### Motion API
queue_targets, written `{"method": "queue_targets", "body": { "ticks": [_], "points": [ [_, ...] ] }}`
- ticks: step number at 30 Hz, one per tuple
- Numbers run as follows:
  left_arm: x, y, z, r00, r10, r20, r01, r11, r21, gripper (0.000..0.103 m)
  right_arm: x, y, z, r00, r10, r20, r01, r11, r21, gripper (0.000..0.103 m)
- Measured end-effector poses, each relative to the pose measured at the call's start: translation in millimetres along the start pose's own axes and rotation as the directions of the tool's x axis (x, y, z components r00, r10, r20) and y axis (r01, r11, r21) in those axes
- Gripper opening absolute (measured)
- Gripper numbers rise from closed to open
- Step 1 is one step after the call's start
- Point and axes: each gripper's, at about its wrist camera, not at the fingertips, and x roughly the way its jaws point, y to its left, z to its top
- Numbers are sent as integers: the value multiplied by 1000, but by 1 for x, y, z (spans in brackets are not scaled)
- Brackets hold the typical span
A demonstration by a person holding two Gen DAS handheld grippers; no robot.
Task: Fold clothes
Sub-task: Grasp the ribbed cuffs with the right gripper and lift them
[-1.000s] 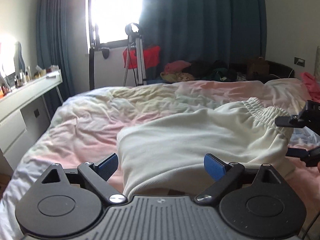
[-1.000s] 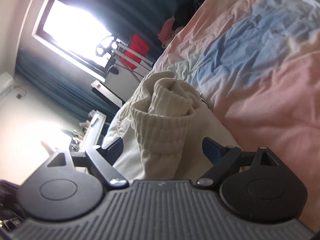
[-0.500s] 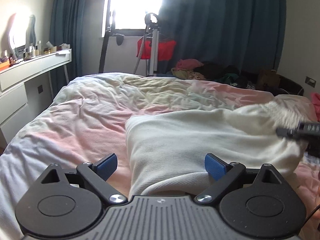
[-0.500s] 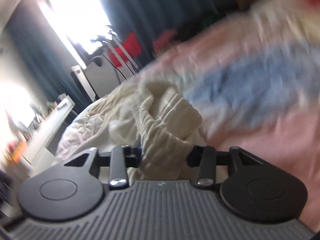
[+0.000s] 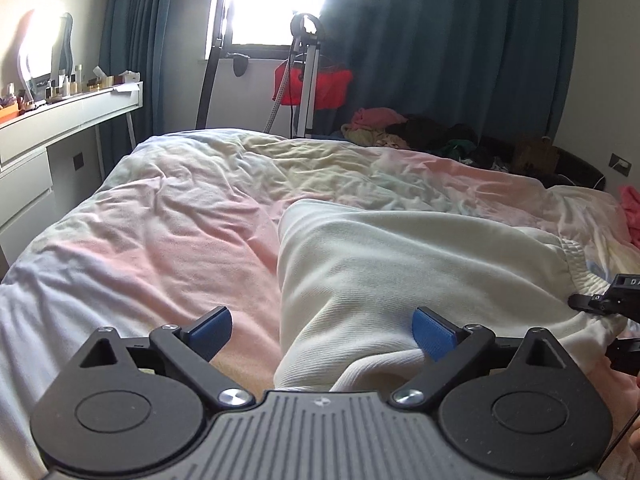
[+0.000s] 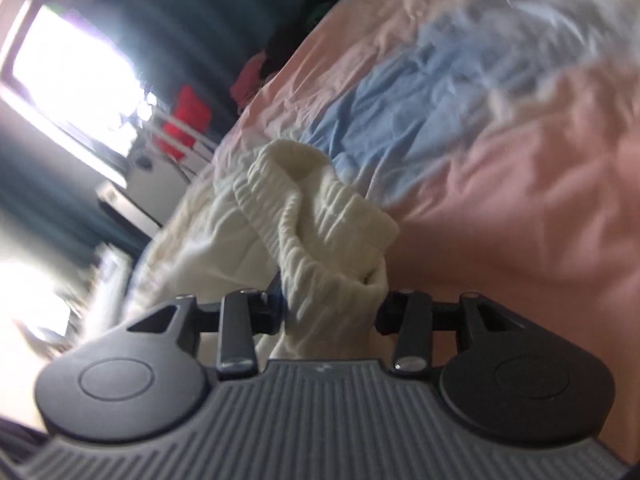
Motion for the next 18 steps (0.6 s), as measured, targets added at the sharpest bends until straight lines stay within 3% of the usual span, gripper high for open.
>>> {"method": "queue_targets", "body": {
  "ticks": [2, 4, 7, 11, 15, 18],
  "points": [
    [1, 3, 0, 1000, -14, -9, 14, 1000, -18, 98, -3, 3, 0, 1000, 3, 3, -3, 1000, 2, 52],
    [5, 10, 1, 998, -56, -31, 53, 996, -77, 98, -4, 2, -2, 1000, -8, 1, 8, 1000, 6, 68],
    [14, 25, 3, 988, -137, -65, 121, 971, -206, 98, -1, -3, -10, 1000, -8, -22, 9, 999, 52, 84],
    [34, 46, -4, 972, -199, -124, 140, 916, -376, 99, 4, -5, -19, 998, 21, -63, -15, 995, 94, 85],
    [44, 57, -14, 962, -216, -164, 129, 895, -426, 100, 13, -2, -23, 995, 29, -100, -22, 998, 63, 86],
    [54, 67, -21, 945, -265, -193, 137, 854, -502, 100, 23, -1, -25, 990, 25, -138, -18, 999, 48, 87]
  ]
}}
